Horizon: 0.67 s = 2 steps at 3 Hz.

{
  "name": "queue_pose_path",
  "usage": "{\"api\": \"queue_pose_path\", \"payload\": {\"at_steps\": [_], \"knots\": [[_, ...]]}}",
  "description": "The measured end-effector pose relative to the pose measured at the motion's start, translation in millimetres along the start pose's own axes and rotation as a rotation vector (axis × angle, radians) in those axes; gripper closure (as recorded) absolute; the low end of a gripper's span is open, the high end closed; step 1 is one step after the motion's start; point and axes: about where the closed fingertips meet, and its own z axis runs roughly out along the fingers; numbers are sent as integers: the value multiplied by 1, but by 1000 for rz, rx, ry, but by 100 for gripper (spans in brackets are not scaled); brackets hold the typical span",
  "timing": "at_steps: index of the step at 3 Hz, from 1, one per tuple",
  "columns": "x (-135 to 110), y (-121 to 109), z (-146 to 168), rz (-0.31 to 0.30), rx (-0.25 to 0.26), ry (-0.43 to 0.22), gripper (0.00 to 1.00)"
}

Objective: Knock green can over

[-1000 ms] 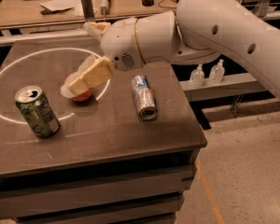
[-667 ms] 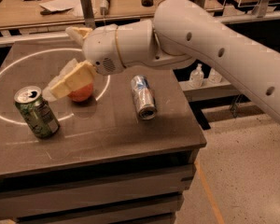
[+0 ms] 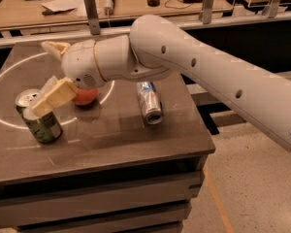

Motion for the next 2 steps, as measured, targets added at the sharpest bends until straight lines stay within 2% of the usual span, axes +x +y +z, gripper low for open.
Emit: {"api": "queue_pose_path", "payload": {"at_steps": [2], "knots": [[19,32,17,40,-49,13,0]]}}
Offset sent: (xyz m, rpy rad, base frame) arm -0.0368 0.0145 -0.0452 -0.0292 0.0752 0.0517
